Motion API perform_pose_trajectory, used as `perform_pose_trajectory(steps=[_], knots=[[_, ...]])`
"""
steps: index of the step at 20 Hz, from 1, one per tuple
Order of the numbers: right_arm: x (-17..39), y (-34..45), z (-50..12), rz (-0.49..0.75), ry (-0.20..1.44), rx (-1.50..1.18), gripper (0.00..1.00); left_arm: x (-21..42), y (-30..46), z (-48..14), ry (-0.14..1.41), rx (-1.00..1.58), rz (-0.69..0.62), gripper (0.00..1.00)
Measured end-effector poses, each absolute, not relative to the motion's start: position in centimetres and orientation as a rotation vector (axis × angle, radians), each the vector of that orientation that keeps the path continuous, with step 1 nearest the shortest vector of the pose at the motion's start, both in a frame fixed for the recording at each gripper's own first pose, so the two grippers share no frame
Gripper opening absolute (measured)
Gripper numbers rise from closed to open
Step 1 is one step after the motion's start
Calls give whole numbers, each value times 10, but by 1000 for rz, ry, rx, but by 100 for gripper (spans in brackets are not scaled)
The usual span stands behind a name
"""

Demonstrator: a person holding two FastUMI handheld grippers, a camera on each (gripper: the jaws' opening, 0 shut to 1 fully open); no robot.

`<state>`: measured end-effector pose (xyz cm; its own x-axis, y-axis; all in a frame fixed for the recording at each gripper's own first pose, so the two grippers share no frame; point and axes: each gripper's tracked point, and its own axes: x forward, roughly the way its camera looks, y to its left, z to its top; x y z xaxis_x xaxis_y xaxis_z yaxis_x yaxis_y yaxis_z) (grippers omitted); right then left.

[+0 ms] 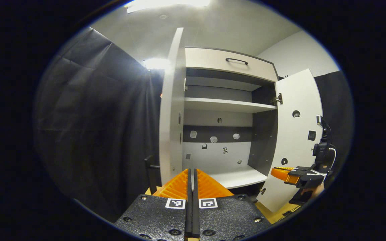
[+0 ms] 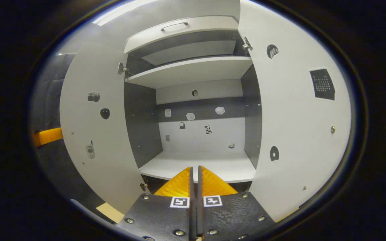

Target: Open the right door of the double-door shoe cabinet with the right hand, and open the left door with the left hand.

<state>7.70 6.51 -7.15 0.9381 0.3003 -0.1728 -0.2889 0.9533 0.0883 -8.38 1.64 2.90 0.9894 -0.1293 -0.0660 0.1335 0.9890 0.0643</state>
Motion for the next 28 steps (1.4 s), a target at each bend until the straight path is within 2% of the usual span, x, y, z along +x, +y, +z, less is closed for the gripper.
perform_pose_trajectory(steps=[8,15,17,18,21,22,23,25,26,27,28], knots=[[57,44,-34,213,109,52,1,-58,-39,3,110,49,-257,1],[40,30,-12,151,57,40,2,-43,-70,-5,98,66,-289,1],[37,27,-9,148,53,47,5,-40,-73,-4,88,68,-290,5],[36,25,-9,141,53,48,8,-40,-75,-5,86,64,-292,15],[35,22,-6,135,49,56,26,-38,-78,-7,91,54,-297,31],[36,24,-7,141,52,63,28,-38,-78,-9,97,55,-294,36],[35,27,-6,155,53,70,46,-38,-78,-10,104,59,-289,41],[36,27,-6,157,50,74,84,-37,-77,-12,110,60,-281,69],[35,28,-6,157,47,73,98,-37,-76,-15,114,59,-279,84],[35,28,-5,156,45,71,99,-37,-77,-17,119,55,-279,98],[34,28,-5,156,40,70,99,-36,-78,-18,121,50,-280,99]])
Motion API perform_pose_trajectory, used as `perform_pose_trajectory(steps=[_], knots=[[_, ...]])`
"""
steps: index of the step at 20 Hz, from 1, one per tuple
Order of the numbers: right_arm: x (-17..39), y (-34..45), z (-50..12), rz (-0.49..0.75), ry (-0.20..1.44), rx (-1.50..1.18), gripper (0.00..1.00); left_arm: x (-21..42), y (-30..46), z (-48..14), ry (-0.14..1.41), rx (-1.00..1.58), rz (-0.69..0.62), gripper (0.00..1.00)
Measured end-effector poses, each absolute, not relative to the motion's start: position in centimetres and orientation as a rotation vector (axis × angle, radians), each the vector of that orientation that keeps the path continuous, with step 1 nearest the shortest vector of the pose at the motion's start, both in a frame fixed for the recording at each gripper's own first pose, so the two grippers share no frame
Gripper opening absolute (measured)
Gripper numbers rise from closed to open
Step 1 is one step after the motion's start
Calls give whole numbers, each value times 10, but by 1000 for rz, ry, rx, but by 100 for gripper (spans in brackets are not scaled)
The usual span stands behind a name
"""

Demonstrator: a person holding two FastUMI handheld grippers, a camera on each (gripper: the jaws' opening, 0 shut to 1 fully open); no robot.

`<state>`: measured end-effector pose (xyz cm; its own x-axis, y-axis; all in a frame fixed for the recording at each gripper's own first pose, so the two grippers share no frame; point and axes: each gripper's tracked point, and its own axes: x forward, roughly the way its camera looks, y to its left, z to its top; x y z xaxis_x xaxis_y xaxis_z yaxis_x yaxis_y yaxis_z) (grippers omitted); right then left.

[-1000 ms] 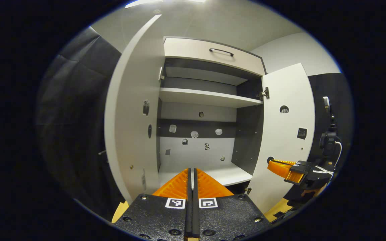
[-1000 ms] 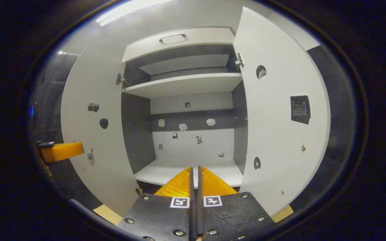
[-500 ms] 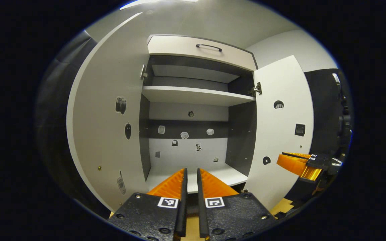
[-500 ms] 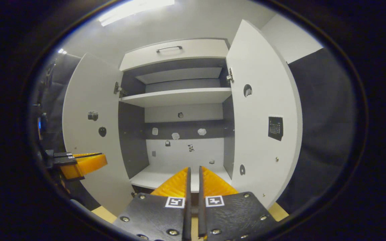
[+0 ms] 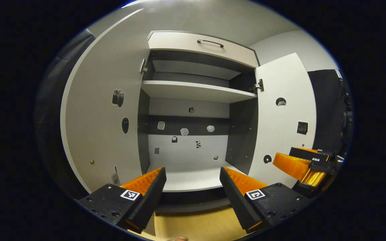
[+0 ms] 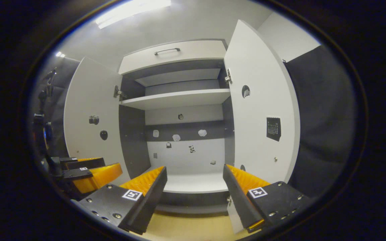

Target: Open the right door of the double-door shoe cabinet with the right hand, and open the left door with the left hand.

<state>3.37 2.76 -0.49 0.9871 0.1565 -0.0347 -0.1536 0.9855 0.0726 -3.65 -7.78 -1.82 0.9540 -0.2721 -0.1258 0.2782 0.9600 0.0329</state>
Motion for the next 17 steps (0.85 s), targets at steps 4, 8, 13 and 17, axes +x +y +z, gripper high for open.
perform_pose_trajectory(steps=[4,8,13,17], knots=[[32,25,-6,144,42,64,99,-37,-79,-21,121,63,-290,98],[30,24,-8,135,41,72,99,-37,-82,-21,119,77,-304,98],[29,19,-8,111,36,77,99,-36,-80,-21,121,83,-311,98],[27,15,-9,91,34,77,99,-34,-81,-24,128,88,-322,98]])
